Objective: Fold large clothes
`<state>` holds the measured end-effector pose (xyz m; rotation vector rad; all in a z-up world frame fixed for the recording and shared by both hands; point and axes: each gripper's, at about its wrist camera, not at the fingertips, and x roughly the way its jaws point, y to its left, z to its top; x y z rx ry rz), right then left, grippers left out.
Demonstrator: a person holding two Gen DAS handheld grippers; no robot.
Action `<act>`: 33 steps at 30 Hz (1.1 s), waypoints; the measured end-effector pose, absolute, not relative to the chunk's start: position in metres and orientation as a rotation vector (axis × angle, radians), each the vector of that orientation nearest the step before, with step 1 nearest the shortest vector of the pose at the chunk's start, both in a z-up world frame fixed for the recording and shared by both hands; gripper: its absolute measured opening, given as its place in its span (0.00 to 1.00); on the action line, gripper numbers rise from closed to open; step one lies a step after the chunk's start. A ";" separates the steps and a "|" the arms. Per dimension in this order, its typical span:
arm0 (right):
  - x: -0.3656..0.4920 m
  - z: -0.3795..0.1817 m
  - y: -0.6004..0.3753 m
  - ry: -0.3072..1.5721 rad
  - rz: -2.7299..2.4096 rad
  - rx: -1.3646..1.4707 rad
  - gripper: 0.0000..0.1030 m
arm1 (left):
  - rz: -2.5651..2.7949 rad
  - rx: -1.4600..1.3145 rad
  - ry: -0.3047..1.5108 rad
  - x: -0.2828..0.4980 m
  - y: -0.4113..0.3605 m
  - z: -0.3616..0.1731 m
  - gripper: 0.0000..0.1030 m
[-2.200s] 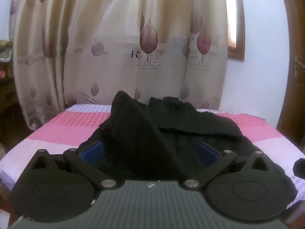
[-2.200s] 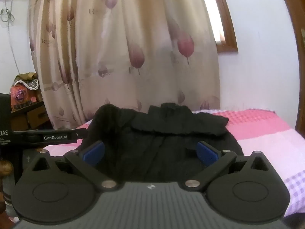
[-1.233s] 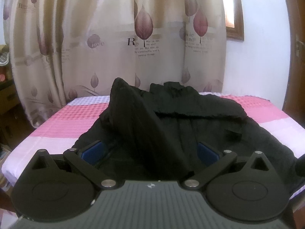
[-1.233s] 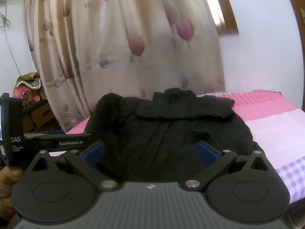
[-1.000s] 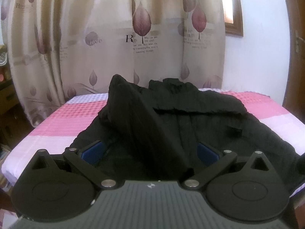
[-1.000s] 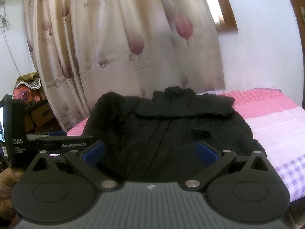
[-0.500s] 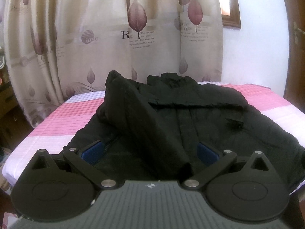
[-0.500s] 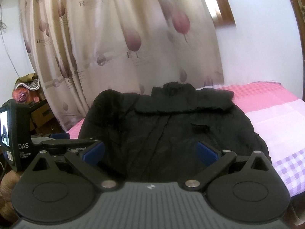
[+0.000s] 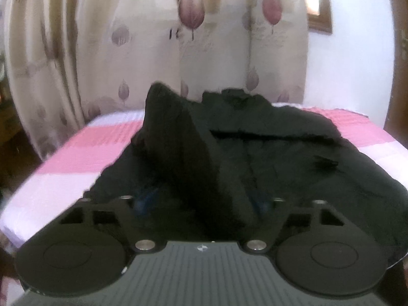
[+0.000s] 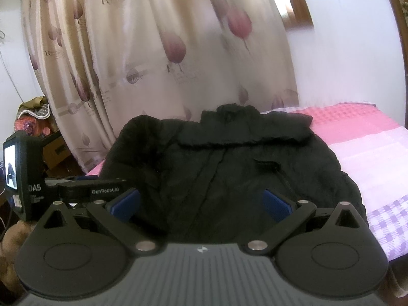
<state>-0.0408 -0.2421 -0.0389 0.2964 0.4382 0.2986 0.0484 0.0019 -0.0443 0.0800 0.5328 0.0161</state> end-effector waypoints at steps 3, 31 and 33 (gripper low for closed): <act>-0.036 -0.040 -0.241 0.447 0.299 0.294 1.00 | 0.008 0.043 0.590 0.061 0.020 -0.047 0.18; 0.053 -0.057 -0.215 0.591 0.306 0.237 1.00 | 0.861 -0.027 0.524 0.233 0.329 -0.026 0.79; 0.064 -0.053 -0.210 0.582 0.316 0.204 1.00 | 0.892 -0.042 0.450 0.231 0.327 -0.021 0.96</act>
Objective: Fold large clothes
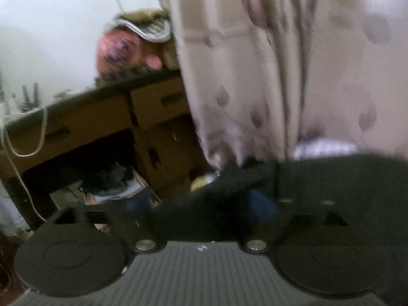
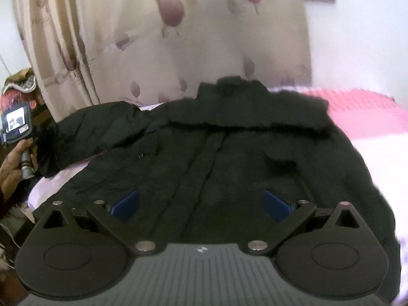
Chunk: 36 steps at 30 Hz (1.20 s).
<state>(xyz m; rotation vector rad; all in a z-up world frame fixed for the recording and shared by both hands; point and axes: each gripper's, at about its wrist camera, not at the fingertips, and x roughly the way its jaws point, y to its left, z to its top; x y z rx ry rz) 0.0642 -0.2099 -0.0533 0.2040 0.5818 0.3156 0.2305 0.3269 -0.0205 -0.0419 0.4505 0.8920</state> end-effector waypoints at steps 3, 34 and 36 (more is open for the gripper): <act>0.090 -0.043 -0.199 0.542 0.343 0.134 1.00 | 0.845 -0.084 0.374 0.220 0.307 -0.007 0.98; 0.341 -0.053 -0.193 0.415 0.093 -0.288 0.14 | 0.328 -0.376 0.478 0.225 0.186 -0.119 0.98; 0.326 -0.029 -0.252 0.386 -0.008 -0.254 0.14 | 0.333 -0.380 0.480 0.225 0.187 -0.119 0.99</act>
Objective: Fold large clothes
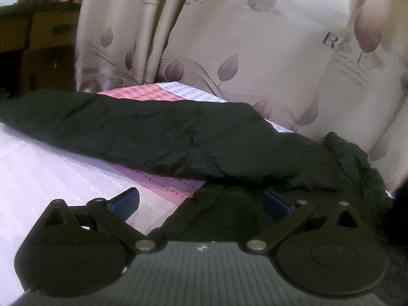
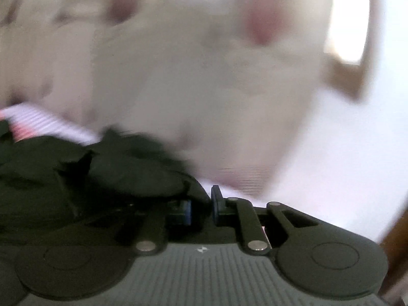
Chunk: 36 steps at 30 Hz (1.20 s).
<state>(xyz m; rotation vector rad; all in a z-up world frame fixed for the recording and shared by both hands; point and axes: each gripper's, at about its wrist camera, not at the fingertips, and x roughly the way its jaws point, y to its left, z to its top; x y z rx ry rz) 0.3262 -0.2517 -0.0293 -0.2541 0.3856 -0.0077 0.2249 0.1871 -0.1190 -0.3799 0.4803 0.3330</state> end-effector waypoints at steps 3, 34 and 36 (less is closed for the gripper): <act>0.306 -0.006 -0.338 0.366 -0.160 -0.214 0.14 | 0.346 -0.376 0.484 0.226 0.185 -0.119 0.99; 0.137 -0.109 -0.498 0.484 -0.536 0.014 0.68 | 0.414 -0.262 0.556 0.237 0.172 -0.117 1.00; 0.129 -0.101 -0.481 0.502 -0.496 0.024 0.69 | 0.421 -0.265 0.551 0.237 0.172 -0.116 1.00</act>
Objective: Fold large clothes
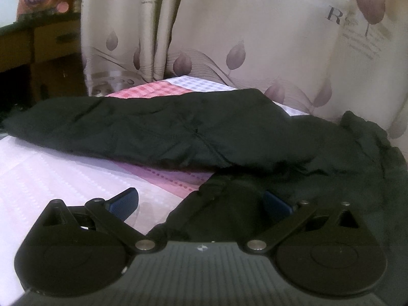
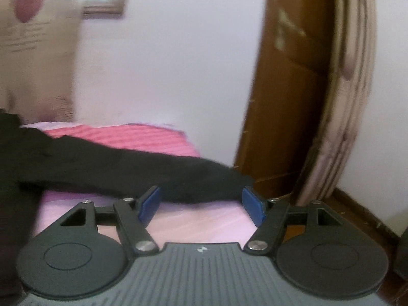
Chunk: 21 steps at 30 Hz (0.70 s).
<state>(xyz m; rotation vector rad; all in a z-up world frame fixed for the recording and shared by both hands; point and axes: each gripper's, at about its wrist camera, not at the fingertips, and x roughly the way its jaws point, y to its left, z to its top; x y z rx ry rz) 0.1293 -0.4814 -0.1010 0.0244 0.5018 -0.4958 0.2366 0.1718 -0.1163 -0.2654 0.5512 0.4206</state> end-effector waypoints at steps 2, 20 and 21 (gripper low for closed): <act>0.128 -0.096 -0.467 0.525 -0.474 0.020 0.70 | 0.425 -0.269 0.548 0.236 0.172 -0.116 1.00; 0.106 -0.071 -0.412 0.528 -0.407 -0.042 0.79 | 0.433 -0.269 0.533 0.231 0.175 -0.115 1.00; 0.104 -0.071 -0.411 0.527 -0.406 -0.043 0.80 | 0.434 -0.265 0.531 0.231 0.174 -0.114 1.00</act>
